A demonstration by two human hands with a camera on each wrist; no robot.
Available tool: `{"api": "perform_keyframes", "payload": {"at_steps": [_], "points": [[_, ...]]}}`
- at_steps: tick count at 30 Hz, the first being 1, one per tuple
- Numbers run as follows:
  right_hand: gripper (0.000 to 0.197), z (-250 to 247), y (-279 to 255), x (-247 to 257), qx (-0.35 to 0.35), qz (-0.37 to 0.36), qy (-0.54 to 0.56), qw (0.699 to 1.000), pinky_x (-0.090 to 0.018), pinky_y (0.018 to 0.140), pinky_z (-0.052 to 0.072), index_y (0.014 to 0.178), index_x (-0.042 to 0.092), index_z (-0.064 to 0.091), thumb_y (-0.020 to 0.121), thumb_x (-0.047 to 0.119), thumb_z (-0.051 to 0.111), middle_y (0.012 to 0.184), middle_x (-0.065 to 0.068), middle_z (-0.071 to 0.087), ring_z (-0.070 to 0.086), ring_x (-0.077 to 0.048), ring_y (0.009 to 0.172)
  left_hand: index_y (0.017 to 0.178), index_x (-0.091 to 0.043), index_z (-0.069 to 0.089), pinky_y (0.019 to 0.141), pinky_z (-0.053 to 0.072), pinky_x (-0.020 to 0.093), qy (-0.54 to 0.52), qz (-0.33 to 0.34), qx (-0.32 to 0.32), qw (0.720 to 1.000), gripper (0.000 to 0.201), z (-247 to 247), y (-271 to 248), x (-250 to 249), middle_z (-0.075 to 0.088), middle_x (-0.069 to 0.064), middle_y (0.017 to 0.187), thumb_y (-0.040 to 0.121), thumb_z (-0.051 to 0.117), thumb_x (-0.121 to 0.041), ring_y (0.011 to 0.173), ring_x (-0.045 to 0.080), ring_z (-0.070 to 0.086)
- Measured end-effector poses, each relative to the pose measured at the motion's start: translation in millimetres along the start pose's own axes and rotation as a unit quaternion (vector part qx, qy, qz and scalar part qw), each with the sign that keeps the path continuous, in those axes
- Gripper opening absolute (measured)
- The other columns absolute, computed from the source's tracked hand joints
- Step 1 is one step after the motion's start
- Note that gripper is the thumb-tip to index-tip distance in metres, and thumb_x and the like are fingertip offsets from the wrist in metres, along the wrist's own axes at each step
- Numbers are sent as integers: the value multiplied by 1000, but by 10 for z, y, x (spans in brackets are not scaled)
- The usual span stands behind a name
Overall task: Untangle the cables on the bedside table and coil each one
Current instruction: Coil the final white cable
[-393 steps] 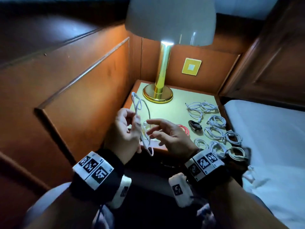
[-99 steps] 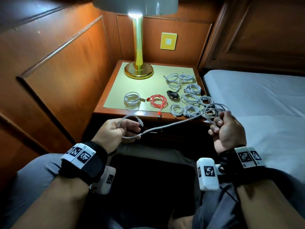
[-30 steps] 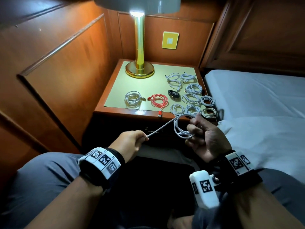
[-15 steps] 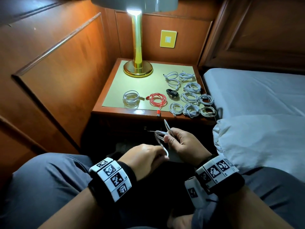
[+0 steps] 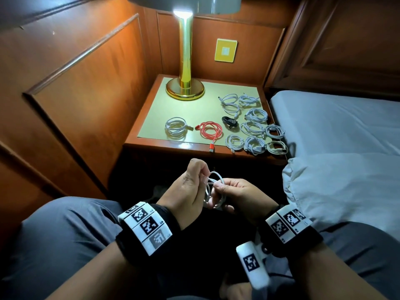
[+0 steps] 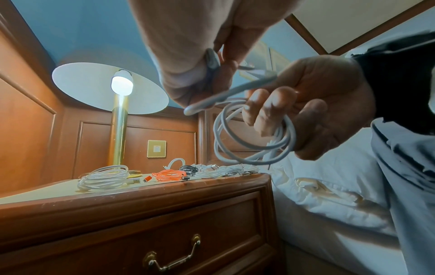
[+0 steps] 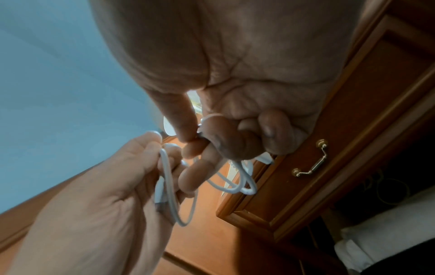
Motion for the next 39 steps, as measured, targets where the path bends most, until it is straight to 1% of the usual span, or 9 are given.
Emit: {"api": "perform_keyframes", "payload": {"at_steps": [9,15,18,21,25,29,32,35,39], "points": [[27,-38,-14,0,-36,21,22,999,-13,40,23,82,10,57,103,22,47,63,0,44,36,-4,44,98,-14,50,58,42,20,-12,-23,-21,999,14,-16,-8,26,51,-10,75,95,55,-2,65,13,51],[26,-48,-16,-9,-40,26,30,998,-17,44,21,92,14,61,87,38,69,62,6,45,33,-7,49,95,-19,55,60,49,31,-36,-60,-37,997,19,-69,-1,28,54,-2,73,93,62,-2,66,17,52],[22,-19,-35,17,-14,4,-32,999,-16,45,31,91,13,60,85,27,75,63,7,53,43,-3,49,92,-20,57,60,48,32,-61,-80,-41,994,20,-88,5,14,54,3,73,92,63,-1,65,18,52],[12,-37,-28,21,-26,4,-97,995,-11,48,38,86,13,59,91,12,70,60,11,58,50,2,48,91,-22,58,62,50,33,-86,-105,-56,989,19,-101,7,43,56,2,75,92,65,-4,68,20,55],[15,-101,-6,16,-83,17,-58,995,-17,42,30,84,11,58,99,17,59,59,6,50,40,-4,44,96,-22,61,66,50,22,-120,-137,-68,981,14,-140,17,75,64,-1,78,93,67,-10,70,9,60],[20,-142,5,21,-100,23,-31,994,-24,45,19,87,10,55,102,23,52,52,9,40,28,-9,46,98,-24,66,76,56,32,-127,-164,-16,978,9,-163,7,129,73,-3,85,99,59,-19,79,16,67],[24,-167,-2,49,-122,14,1,992,-21,42,19,82,12,54,103,24,50,54,7,36,26,-8,43,91,-28,63,68,51,25,-39,-148,-49,987,5,-200,6,161,63,-5,87,93,67,-25,74,11,59],[30,-188,-16,84,-126,10,53,991,-18,37,21,76,15,52,104,25,46,59,2,29,23,-8,41,108,-29,57,69,47,15,19,-159,-71,984,29,-217,16,205,52,-8,106,86,75,-25,87,7,55],[41,-162,-55,126,-97,0,92,991,-19,36,23,62,20,51,103,25,44,60,0,25,19,-10,42,142,-27,41,97,48,26,-7,-216,49,975,60,-82,-16,281,51,-11,129,91,71,-23,110,7,57]]}}
Point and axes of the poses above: each hand's wrist, its own y-axis towards the middle knuckle, its own z-axis out of the palm, x = y × z, the point moved 3 cm from there along y, towards the middle knuckle
